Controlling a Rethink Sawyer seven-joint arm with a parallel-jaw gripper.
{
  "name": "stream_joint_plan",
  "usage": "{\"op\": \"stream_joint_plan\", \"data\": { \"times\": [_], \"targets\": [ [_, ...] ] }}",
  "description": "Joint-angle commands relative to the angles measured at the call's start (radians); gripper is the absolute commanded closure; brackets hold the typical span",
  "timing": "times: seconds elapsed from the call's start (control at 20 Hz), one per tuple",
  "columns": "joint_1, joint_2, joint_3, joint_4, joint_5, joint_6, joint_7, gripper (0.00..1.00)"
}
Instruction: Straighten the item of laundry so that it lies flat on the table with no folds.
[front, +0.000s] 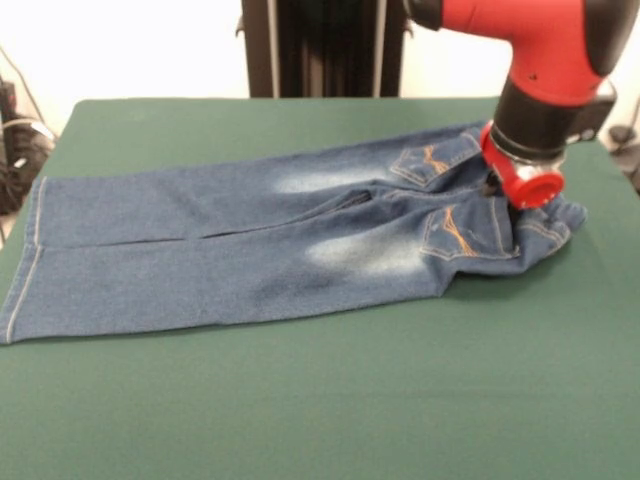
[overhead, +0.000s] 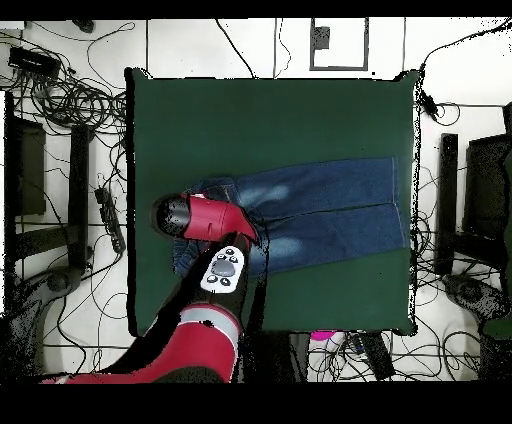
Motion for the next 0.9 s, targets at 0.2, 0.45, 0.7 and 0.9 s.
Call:
{"op": "stream_joint_plan", "data": {
  "times": [0.2, 0.45, 0.7, 0.9],
  "targets": [
    [-0.104, -0.118, 0.24, 0.18, 0.127, 0.047, 0.062, 0.0],
    [-0.092, -0.204, 0.239, 0.231, 0.156, 0.206, 0.134, 0.0],
    [-0.125, -0.253, 0.307, 0.308, 0.215, 0.175, 0.105, 0.0],
    [-0.147, -0.247, 0.325, 0.32, 0.213, 0.128, 0.054, 0.0]
  ]
}}
